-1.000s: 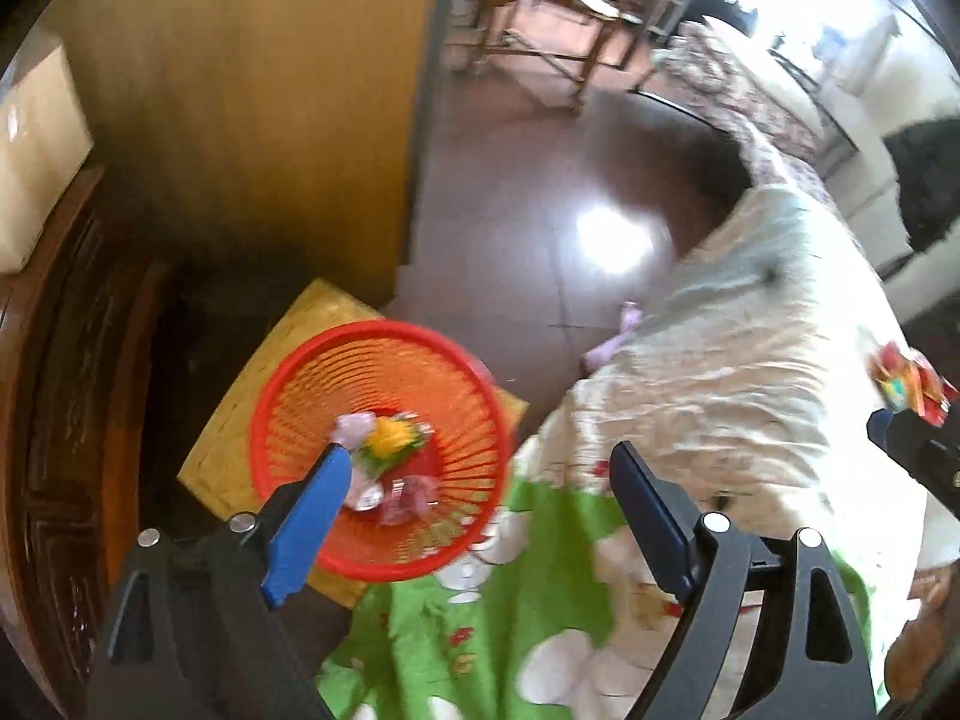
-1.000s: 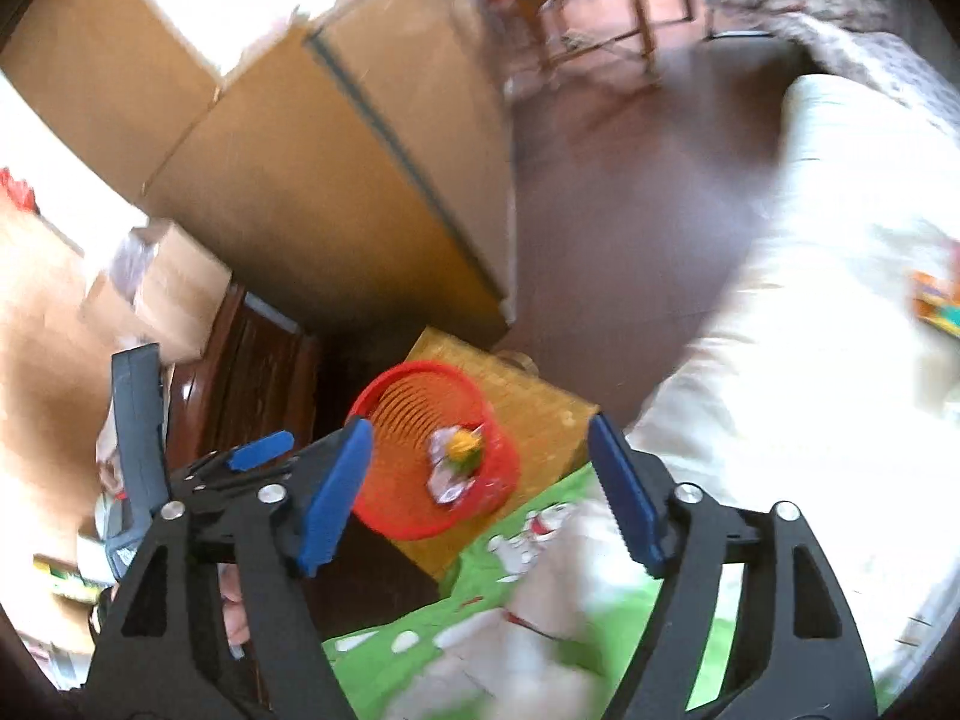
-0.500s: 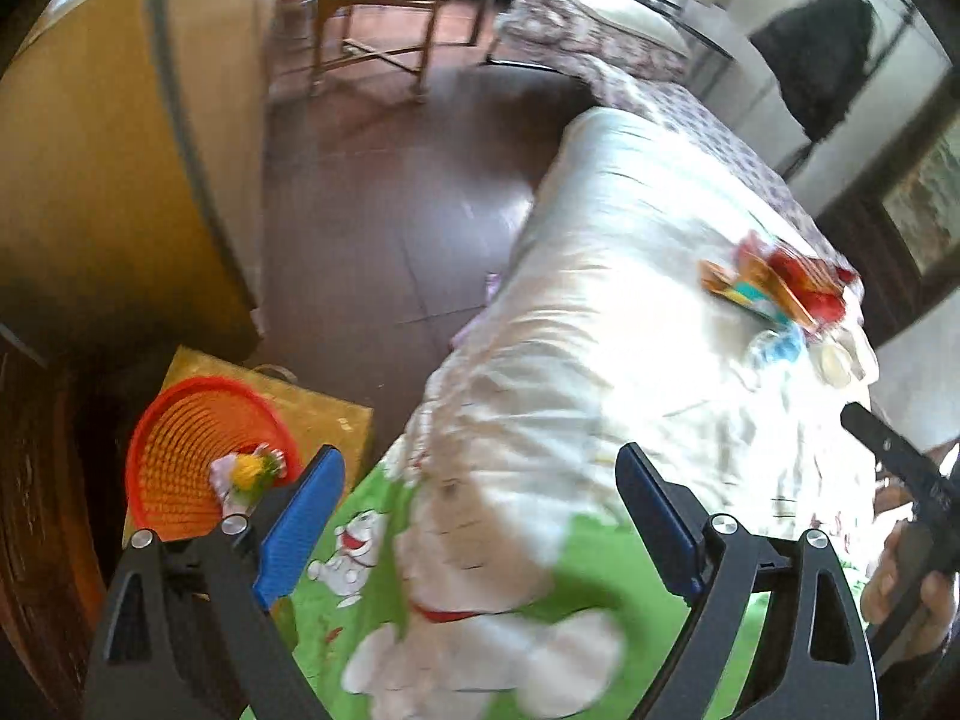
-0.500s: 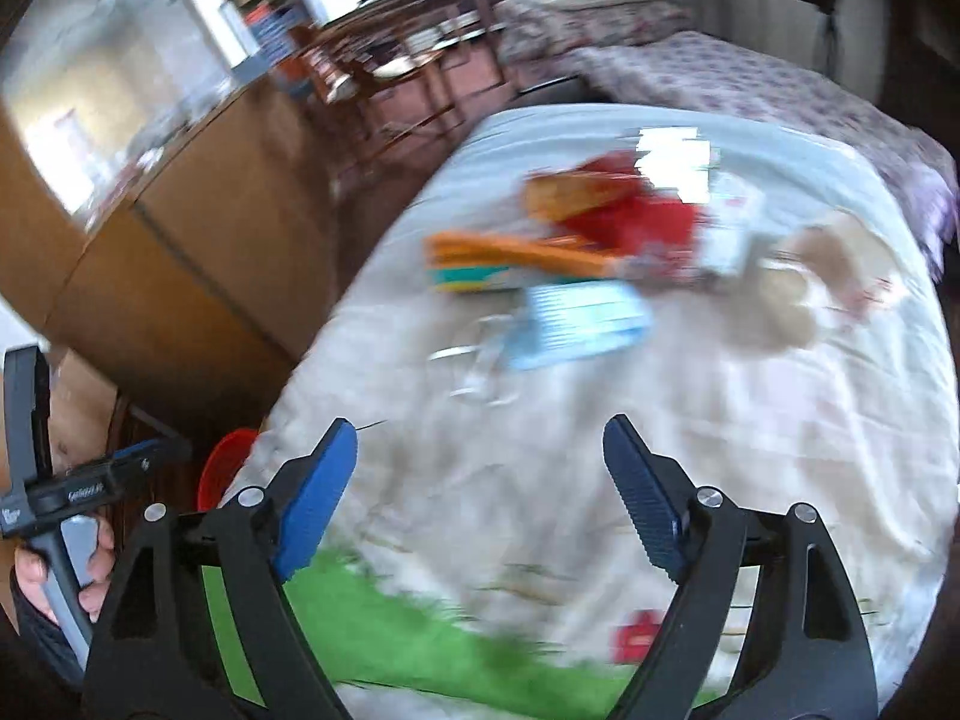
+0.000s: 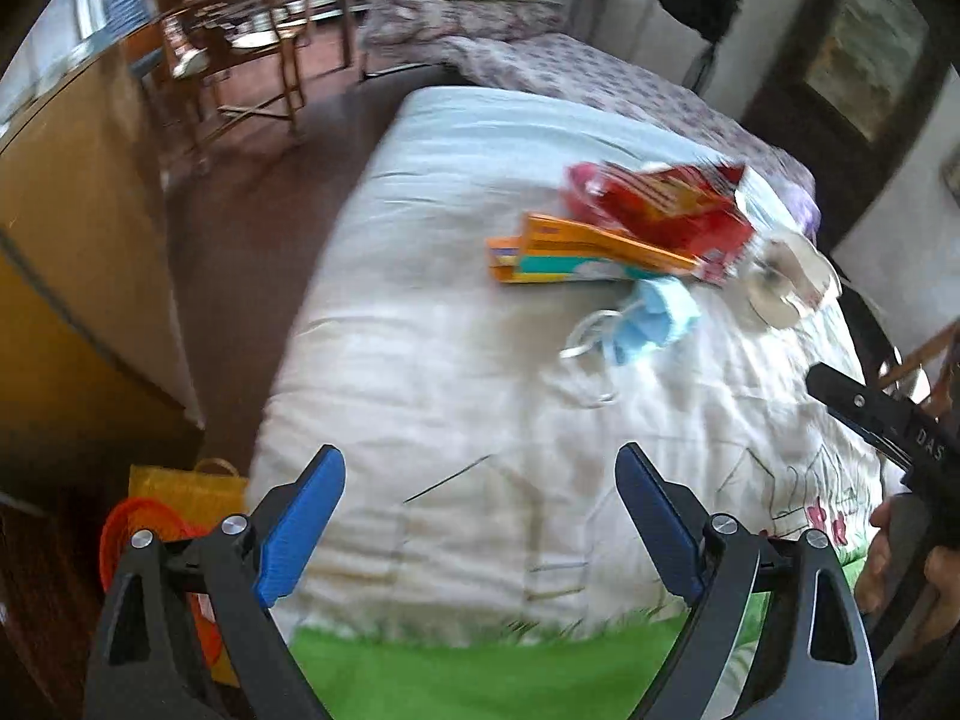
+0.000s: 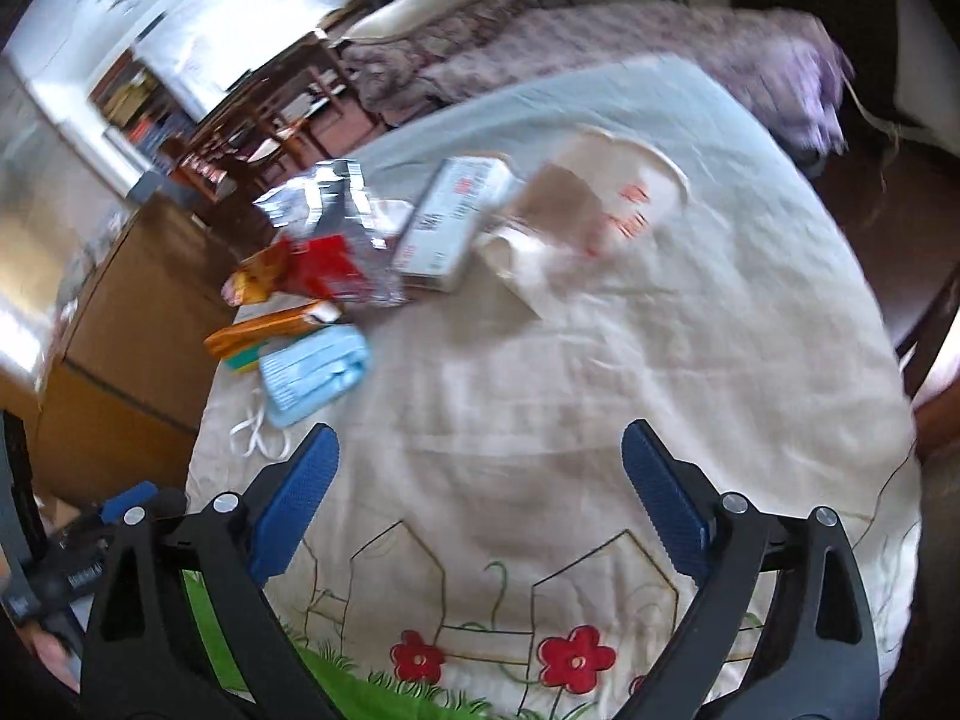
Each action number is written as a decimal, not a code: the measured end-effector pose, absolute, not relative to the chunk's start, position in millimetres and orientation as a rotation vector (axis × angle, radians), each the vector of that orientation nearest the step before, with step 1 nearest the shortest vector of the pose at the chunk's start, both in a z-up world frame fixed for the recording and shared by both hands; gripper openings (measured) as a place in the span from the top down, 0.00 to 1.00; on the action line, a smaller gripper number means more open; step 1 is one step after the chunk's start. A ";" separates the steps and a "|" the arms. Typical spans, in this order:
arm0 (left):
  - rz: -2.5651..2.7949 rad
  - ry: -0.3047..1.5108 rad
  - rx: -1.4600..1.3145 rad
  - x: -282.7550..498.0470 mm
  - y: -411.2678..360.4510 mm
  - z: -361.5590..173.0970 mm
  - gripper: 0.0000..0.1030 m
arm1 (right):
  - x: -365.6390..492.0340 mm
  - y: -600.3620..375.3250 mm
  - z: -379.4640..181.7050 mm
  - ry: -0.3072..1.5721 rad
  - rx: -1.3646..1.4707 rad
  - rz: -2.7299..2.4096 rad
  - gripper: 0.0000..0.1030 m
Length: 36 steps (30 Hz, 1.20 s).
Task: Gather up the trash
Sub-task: 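Swing both open grippers back toward the bed, then grasp the blue face mask with the left gripper while the right gripper grasps the white paper cup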
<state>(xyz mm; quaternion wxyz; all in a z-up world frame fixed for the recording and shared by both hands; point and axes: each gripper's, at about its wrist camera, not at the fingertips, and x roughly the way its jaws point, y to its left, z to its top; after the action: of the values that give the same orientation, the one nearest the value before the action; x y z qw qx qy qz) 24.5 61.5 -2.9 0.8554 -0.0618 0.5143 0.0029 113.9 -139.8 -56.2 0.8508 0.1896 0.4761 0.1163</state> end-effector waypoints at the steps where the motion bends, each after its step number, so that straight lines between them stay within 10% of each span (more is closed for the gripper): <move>1: -0.006 1.088 -0.121 29.8 54.9 -6.1 0.13 | 115.9 -138.2 -57.9 1.007 0.400 0.245 0.11; 27: -0.130 1.166 0.077 118.0 -16.2 -50.5 0.25 | 115.0 -143.1 -63.4 1.014 0.338 0.180 0.10; 36: -0.170 1.134 0.005 122.8 -15.8 -42.6 0.76 | 120.2 -150.4 -65.2 0.993 0.362 0.167 0.10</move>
<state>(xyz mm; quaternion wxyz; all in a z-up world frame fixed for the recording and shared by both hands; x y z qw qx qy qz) 122.8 -15.8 -42.6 0.8401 0.0022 0.5364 -0.0806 120.2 -150.4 -65.2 0.8604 0.1723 0.4730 0.0794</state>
